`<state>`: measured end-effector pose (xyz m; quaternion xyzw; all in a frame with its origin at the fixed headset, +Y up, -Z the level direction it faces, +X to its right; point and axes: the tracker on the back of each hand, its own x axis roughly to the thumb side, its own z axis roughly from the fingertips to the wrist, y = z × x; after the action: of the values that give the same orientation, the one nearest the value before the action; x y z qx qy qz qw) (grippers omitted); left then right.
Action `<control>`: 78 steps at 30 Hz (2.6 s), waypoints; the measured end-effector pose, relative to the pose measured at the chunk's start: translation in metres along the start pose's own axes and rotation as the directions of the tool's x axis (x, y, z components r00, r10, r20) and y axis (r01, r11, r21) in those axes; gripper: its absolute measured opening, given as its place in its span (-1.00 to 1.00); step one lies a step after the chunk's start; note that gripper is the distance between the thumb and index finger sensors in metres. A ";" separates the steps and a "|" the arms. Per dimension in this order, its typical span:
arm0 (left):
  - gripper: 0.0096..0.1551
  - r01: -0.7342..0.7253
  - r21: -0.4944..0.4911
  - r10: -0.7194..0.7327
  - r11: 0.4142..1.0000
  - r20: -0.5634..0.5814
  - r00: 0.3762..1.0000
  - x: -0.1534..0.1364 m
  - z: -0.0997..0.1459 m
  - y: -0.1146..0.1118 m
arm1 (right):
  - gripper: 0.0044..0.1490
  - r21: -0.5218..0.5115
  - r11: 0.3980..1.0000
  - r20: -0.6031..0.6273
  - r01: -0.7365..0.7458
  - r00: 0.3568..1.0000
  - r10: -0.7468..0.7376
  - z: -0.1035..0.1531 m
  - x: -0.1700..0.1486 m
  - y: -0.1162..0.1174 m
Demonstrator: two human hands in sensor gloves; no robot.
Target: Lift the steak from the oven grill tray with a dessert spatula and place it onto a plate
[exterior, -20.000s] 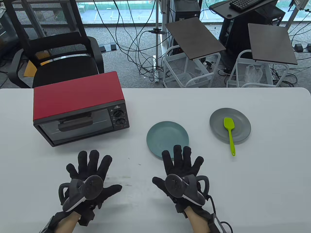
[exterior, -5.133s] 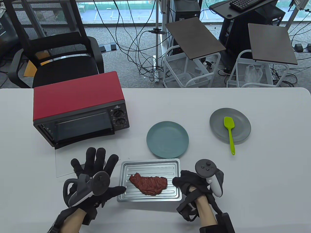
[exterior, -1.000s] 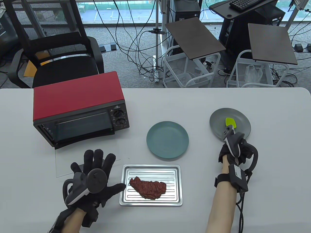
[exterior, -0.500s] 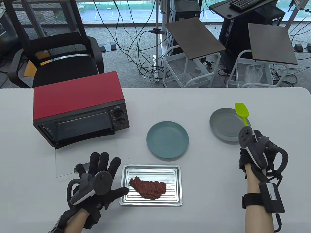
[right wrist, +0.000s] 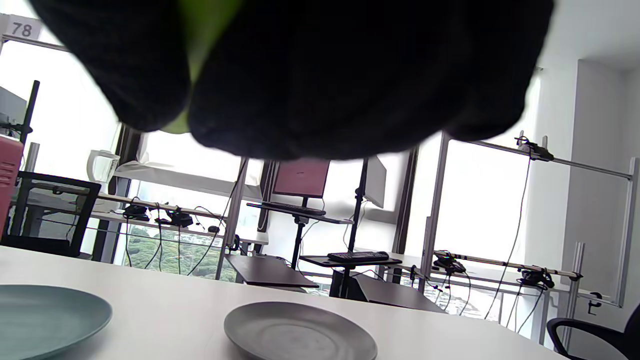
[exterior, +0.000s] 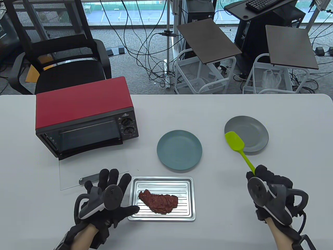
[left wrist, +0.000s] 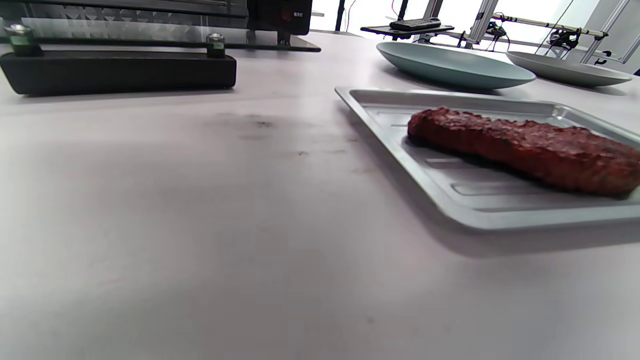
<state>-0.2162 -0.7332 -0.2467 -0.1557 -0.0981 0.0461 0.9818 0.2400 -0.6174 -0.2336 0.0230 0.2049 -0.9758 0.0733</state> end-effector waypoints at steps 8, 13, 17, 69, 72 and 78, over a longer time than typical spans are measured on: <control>0.37 0.043 -0.084 -0.043 0.996 -0.005 0.999 0.003 -0.006 -0.015 | -0.39 0.004 1.000 0.155 0.012 0.988 -0.013 0.032 0.029 0.005; 0.39 0.045 -0.152 -0.049 0.987 -0.022 0.999 0.002 -0.011 -0.026 | -0.39 0.026 0.999 0.209 0.024 0.978 -0.029 0.039 0.039 0.010; 0.38 0.013 -0.215 -0.020 0.976 -0.030 0.999 -0.001 -0.017 -0.034 | -0.39 0.066 0.997 0.278 0.036 0.959 -0.053 0.042 0.044 0.019; 0.34 -0.027 -0.396 -0.002 0.918 -0.074 0.997 -0.006 -0.031 -0.049 | -0.46 0.391 0.918 0.574 -0.064 0.797 -0.189 0.056 0.084 0.075; 0.34 -0.025 -0.397 -0.005 0.917 -0.073 0.997 -0.006 -0.031 -0.049 | -0.46 0.405 0.913 0.568 -0.054 0.797 -0.205 0.055 0.087 0.078; 0.34 -0.025 -0.398 -0.005 0.917 -0.073 0.997 -0.006 -0.032 -0.050 | -0.46 0.409 0.912 0.572 -0.042 0.790 -0.220 0.053 0.098 0.081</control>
<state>-0.2125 -0.7904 -0.2617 -0.3543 -0.0689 0.0244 0.9323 0.1549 -0.7249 -0.2241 -0.2859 -0.0329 -0.9542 0.0816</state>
